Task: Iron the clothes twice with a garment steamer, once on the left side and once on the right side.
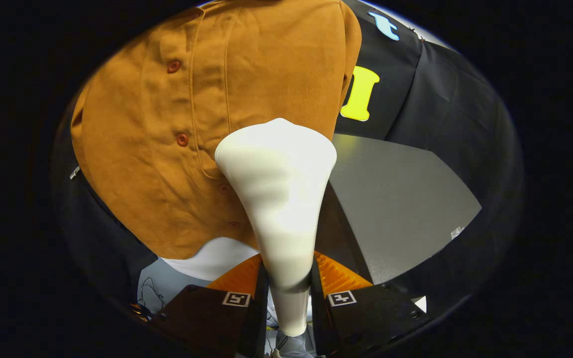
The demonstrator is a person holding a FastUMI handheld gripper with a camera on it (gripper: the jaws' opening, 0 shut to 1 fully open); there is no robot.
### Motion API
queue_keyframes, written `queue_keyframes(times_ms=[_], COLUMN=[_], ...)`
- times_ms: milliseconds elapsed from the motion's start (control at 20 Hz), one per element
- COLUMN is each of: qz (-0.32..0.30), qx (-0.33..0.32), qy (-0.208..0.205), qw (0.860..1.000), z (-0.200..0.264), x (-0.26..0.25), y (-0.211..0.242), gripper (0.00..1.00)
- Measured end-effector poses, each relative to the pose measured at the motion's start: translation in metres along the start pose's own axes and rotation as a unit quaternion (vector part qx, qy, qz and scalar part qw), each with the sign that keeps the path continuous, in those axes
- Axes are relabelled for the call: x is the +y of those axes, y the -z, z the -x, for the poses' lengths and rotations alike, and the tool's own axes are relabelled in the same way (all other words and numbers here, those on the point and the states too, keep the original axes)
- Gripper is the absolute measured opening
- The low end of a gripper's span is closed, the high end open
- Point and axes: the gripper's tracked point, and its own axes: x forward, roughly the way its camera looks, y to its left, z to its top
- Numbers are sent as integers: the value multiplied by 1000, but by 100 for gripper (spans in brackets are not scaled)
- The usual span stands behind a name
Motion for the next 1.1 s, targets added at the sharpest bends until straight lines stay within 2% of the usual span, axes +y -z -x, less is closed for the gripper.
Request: queue_keyframes(times_ms=[250, 500, 800, 1100], qz=[4, 20, 30, 45], qx=[-92, -161, -201, -197], qy=[-14, -45, -85, -100], qw=[996, 986, 975, 974], z=[62, 109, 131, 121], x=[21, 66, 118, 155], y=[-57, -103, -140, -151], gripper=[41, 41, 41, 41])
